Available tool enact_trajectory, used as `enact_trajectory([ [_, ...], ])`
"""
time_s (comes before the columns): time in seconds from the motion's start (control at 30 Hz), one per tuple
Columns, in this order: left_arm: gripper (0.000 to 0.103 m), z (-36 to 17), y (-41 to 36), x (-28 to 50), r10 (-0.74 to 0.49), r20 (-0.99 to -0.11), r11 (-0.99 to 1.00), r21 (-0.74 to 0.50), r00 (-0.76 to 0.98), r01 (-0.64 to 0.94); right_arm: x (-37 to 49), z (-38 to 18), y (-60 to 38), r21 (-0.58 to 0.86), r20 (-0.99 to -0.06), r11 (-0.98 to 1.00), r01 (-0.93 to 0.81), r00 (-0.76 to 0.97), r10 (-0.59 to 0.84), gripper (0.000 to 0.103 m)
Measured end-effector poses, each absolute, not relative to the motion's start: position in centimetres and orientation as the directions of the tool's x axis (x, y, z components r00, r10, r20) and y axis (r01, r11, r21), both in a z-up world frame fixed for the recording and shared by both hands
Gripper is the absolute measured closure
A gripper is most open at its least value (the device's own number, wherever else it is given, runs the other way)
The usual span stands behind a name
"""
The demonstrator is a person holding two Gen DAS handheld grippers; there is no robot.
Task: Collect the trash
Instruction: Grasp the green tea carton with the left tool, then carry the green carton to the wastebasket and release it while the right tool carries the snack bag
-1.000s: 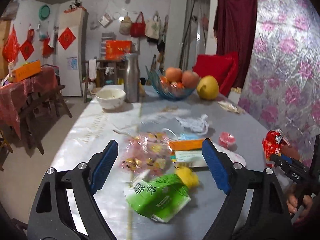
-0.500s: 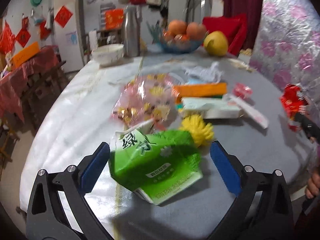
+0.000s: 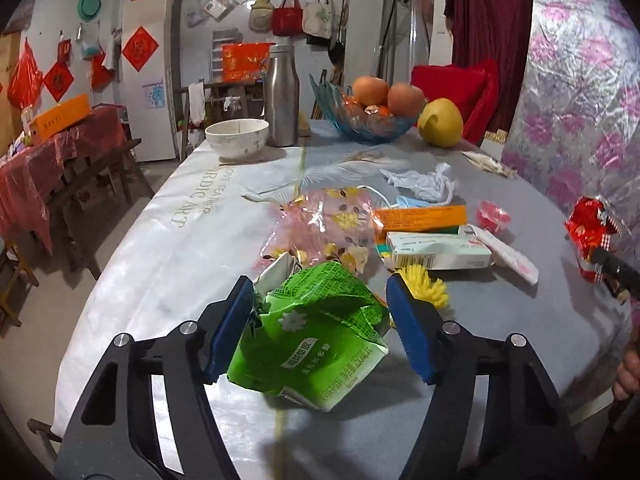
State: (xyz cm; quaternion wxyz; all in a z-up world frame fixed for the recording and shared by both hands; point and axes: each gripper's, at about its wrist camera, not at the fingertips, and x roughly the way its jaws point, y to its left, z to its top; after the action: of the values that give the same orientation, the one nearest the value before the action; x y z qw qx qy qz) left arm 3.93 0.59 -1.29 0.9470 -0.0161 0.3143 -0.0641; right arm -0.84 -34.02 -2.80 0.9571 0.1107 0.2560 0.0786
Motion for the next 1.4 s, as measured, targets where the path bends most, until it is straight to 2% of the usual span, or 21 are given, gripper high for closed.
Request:
enact_trajectory([
  [0.1, 0.030, -1.8, 0.0, 4.0, -0.126, -0.602, 0.991, -0.048, 0.789, 0.121, -0.8, -2.9, -34.4, 0.256, -0.479, 0.963, -0.083, 0.855, 0.201, 0.050],
  [0.2, 0.009, -3.0, -0.5, 4.5, -0.103, -0.637, 0.994, -0.029, 0.764, 0.110, -0.9, -3.0, -35.0, 0.274, -0.479, 0.958, -0.078, 0.853, 0.207, 0.050],
  [0.3, 0.006, -4.2, -0.4, 4.9, -0.080, -0.651, 0.996, -0.016, 0.755, 0.092, -0.9, -3.0, -35.5, 0.275, -0.480, 0.959, -0.071, 0.854, 0.201, 0.050],
  [0.47, 0.007, -4.3, -0.3, 5.4, -0.121, -0.654, 0.992, -0.048, 0.746, 0.118, -0.9, -3.0, -36.4, 0.291, -0.477, 0.955, -0.054, 0.857, 0.194, 0.050],
  [0.6, 0.009, -3.9, 0.0, 5.5, -0.171, -0.644, 0.985, -0.105, 0.745, 0.135, -2.0, -1.6, -37.6, 0.282, -0.437, 0.959, -0.036, 0.885, 0.162, 0.051],
  [0.87, 0.009, 1.2, 0.5, 2.9, -0.170, -0.518, 0.985, -0.100, 0.838, 0.138, -3.8, 0.4, -40.7, 0.338, -0.370, 0.941, -0.019, 0.917, 0.151, 0.051],
  [1.07, 0.009, 4.6, 3.0, 1.0, -0.131, -0.451, 0.990, -0.097, 0.883, 0.098, -3.5, 0.5, -40.1, 0.348, -0.367, 0.936, -0.042, 0.913, 0.177, 0.051],
  [1.4, 0.009, 7.5, 10.0, -2.2, -0.015, -0.401, 0.997, -0.079, 0.916, -0.018, -1.8, 2.1, -33.7, 0.326, -0.379, 0.923, -0.202, 0.867, 0.324, 0.051],
])
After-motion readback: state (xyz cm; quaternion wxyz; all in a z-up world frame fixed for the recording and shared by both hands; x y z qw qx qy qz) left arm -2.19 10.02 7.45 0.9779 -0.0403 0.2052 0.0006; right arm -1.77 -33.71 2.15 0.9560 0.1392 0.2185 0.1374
